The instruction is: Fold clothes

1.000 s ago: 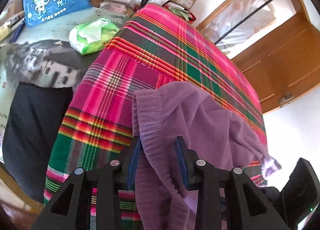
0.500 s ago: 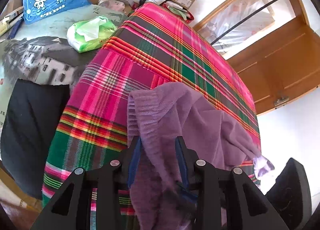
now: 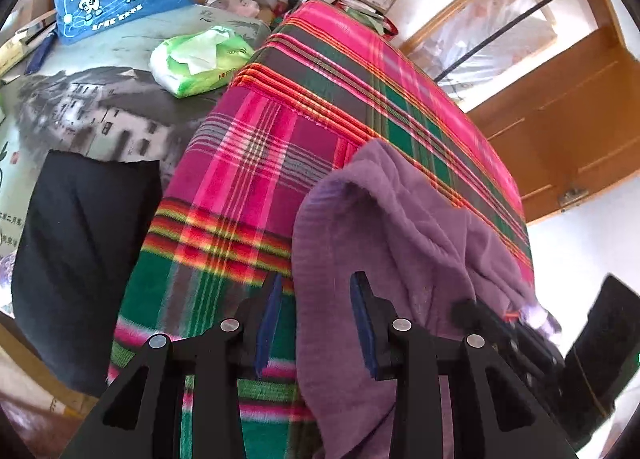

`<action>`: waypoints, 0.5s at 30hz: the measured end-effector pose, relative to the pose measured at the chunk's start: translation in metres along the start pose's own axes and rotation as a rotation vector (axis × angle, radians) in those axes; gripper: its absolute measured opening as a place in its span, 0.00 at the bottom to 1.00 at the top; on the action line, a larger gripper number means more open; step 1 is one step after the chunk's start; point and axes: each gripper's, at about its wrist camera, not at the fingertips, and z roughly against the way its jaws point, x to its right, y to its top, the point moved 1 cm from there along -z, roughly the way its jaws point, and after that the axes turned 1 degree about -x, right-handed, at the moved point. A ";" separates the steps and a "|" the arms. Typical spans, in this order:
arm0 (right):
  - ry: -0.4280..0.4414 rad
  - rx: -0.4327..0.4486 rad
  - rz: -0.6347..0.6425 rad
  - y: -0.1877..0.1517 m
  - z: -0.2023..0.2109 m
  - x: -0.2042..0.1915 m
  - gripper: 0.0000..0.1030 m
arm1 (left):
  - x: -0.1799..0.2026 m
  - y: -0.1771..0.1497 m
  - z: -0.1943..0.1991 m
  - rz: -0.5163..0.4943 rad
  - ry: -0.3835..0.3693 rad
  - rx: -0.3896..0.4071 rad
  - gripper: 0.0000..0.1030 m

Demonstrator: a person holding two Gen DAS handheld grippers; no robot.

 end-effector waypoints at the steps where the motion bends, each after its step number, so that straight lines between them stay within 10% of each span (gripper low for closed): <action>1: 0.003 -0.003 -0.003 -0.001 0.000 0.001 0.05 | 0.000 0.003 -0.001 0.009 0.000 0.005 0.35; 15: 0.040 -0.016 -0.047 -0.011 0.003 0.007 0.05 | 0.018 0.016 -0.019 -0.061 -0.036 -0.011 0.32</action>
